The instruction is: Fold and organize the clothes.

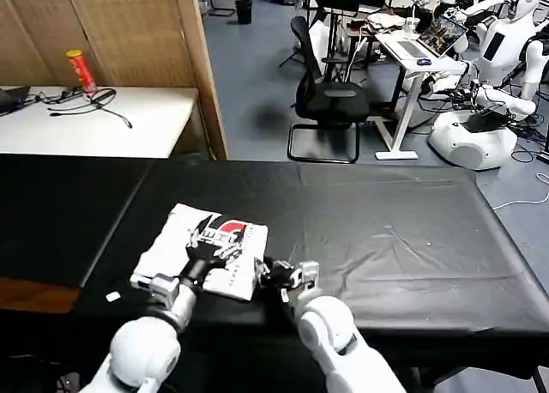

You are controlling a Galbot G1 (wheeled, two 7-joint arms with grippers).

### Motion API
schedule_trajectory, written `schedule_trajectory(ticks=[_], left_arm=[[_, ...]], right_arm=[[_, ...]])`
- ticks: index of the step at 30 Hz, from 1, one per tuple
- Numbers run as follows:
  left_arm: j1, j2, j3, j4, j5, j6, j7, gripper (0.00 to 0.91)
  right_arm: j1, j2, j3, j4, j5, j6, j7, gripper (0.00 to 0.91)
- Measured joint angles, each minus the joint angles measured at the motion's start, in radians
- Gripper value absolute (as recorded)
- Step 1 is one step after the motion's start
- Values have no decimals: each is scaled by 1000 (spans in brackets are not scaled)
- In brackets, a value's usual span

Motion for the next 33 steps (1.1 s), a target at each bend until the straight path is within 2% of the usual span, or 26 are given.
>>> schedule_trajectory(ticks=[6,12,13,14,15,20,25,27,31,33], left_arm=[[18,-1,-18,3,4,-14,0,878],[27,0,-40,27,3,-34,0,878],[27,0,-44,32,3,-37,-1,878],[27,0,-46,36,2,-39,0,878],[28,0,-49,41,1,-41,-1,878],[33,-1,-62,61,-19,-36,-20,878],[36,2,-68,67,-56,-44,-24,878],[36,7,-65,71,-59,-56,-23,878],[47,21,-53,88,-63,-132,-35,878],[57,26,-52,89,-75,-118,-49,878]], right_arm=[[-9,-21,37,29,-5,-28,-4,49],[-21,-97,125,69,-21,-81,-36,49],[-24,-114,142,74,-21,-91,-47,88],[-26,-130,157,79,-21,-99,-56,205],[-31,-149,172,87,-19,-112,-67,878],[-59,-219,220,131,-22,-148,-69,878],[-110,-280,267,209,-26,-150,-63,878],[-134,-299,288,240,-39,-132,-66,878],[-188,-310,324,293,-107,-55,-87,878],[-217,-309,337,312,-150,-5,-89,878]])
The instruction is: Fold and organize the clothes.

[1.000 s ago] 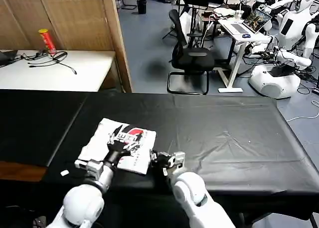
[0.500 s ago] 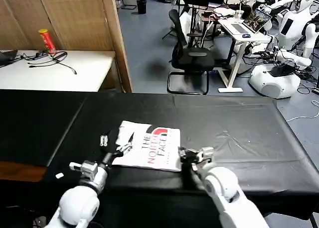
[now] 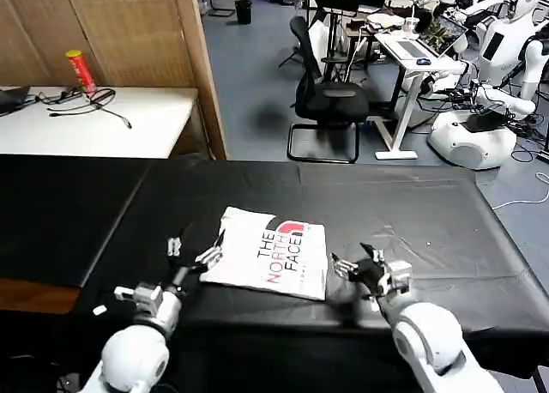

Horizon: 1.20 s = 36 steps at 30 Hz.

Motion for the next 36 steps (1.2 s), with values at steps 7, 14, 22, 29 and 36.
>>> schedule_trajectory(ticks=[7,14,22,29,36], left_arm=[[67,15,-11,-52,-42,39,-69,878],[199,22,-40,-150,-39,54,-110,878],[367,15,-86,-204,-24,-18,-146,878],[516,11,-153,-228,-58,-63,-159,878],[619,29,-230,-243,-98,-59,-153,878]], right_arm=[[-159,19,46,62,-94,235,21,878],[-339,33,78,104,-178,447,75,878],[-525,52,89,150,-247,587,183,878],[-694,69,78,196,-258,621,261,878],[-812,70,83,244,-240,596,291,878]])
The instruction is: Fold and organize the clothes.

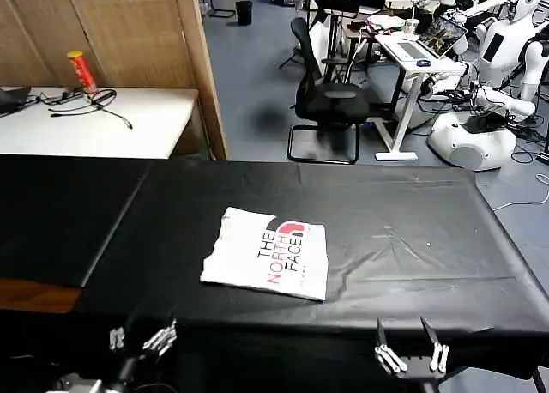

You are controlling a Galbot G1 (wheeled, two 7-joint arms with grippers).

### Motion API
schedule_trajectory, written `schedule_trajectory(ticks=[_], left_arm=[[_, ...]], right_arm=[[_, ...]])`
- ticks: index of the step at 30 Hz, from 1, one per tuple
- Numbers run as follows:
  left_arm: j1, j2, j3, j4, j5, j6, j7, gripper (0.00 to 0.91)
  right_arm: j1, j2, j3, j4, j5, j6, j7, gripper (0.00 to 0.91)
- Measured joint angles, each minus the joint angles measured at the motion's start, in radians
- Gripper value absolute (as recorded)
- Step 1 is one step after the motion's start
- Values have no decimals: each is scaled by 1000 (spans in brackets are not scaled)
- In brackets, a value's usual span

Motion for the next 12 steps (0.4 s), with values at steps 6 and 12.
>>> schedule_trajectory(ticks=[6,12], left_arm=[[30,1,-20,-6,-5,7,3,878],[35,3,-28,-6,-5,8,5,878]], right_arm=[[-27,0,-1,8,1,-3,0,878],[-36,0,0,10,1,-3,0,878]])
